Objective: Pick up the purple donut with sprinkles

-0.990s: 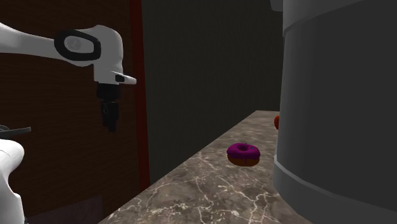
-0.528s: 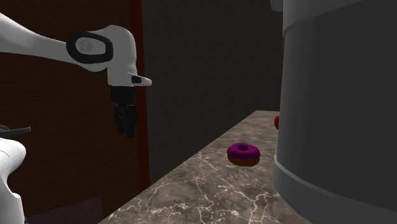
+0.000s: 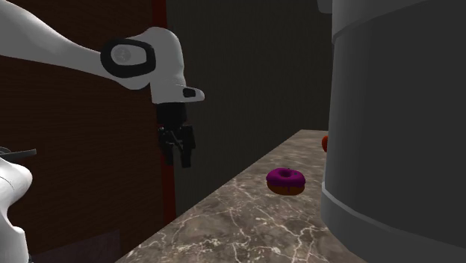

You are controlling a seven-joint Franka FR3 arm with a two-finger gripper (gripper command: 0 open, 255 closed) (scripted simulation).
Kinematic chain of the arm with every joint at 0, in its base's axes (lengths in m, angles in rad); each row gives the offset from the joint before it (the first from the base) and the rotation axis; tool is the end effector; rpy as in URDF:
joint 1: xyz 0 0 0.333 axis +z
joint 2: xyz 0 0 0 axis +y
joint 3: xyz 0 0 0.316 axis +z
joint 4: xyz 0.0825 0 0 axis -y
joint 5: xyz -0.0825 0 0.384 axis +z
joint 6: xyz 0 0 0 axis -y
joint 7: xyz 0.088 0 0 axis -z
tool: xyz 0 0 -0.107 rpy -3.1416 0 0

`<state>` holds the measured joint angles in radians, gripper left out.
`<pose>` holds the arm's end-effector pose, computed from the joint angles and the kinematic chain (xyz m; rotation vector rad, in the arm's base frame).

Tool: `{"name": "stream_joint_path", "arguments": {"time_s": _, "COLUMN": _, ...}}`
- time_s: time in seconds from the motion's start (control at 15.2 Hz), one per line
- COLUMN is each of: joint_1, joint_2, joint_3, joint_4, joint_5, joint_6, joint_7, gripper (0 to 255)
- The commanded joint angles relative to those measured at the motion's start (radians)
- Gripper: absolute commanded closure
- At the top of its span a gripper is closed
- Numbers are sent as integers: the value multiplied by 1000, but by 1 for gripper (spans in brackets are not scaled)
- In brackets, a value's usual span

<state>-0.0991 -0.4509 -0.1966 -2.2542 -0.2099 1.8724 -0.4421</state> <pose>0.4010 -0.1488 0.5408 2.9915 0.3291 0.0276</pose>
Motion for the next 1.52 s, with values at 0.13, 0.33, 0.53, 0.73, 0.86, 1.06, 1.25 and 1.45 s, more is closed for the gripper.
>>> {"name": "stream_joint_path", "arguments": {"time_s": 0.13, "joint_1": -14, "joint_2": 89, "joint_3": -44, "joint_4": 70, "joint_5": -27, "joint_6": 67, "joint_7": -67, "gripper": 0}}
{"name": "stream_joint_path", "arguments": {"time_s": 0.33, "joint_1": -23, "joint_2": 170, "joint_3": -78, "joint_4": 142, "joint_5": -34, "joint_6": 113, "joint_7": -119, "gripper": 0}}
{"name": "stream_joint_path", "arguments": {"time_s": 0.53, "joint_1": -31, "joint_2": 254, "joint_3": -109, "joint_4": 223, "joint_5": -30, "joint_6": 153, "joint_7": -174, "gripper": 0}}
{"name": "stream_joint_path", "arguments": {"time_s": 0.73, "joint_1": -41, "joint_2": 341, "joint_3": -137, "joint_4": 314, "joint_5": -14, "joint_6": 186, "joint_7": -231, "gripper": 0}}
{"name": "stream_joint_path", "arguments": {"time_s": 0.86, "joint_1": -49, "joint_2": 402, "joint_3": -154, "joint_4": 381, "joint_5": 3, "joint_6": 204, "joint_7": -270, "gripper": 0}}
{"name": "stream_joint_path", "arguments": {"time_s": 1.06, "joint_1": -67, "joint_2": 497, "joint_3": -174, "joint_4": 491, "joint_5": 38, "joint_6": 224, "joint_7": -331, "gripper": 0}}
{"name": "stream_joint_path", "arguments": {"time_s": 1.25, "joint_1": -88, "joint_2": 579, "joint_3": -185, "joint_4": 594, "joint_5": 73, "joint_6": 232, "joint_7": -381, "gripper": 0}}
{"name": "stream_joint_path", "arguments": {"time_s": 1.45, "joint_1": -89, "joint_2": 580, "joint_3": -185, "joint_4": 555, "joint_5": 70, "joint_6": 271, "joint_7": -374, "gripper": 0}}
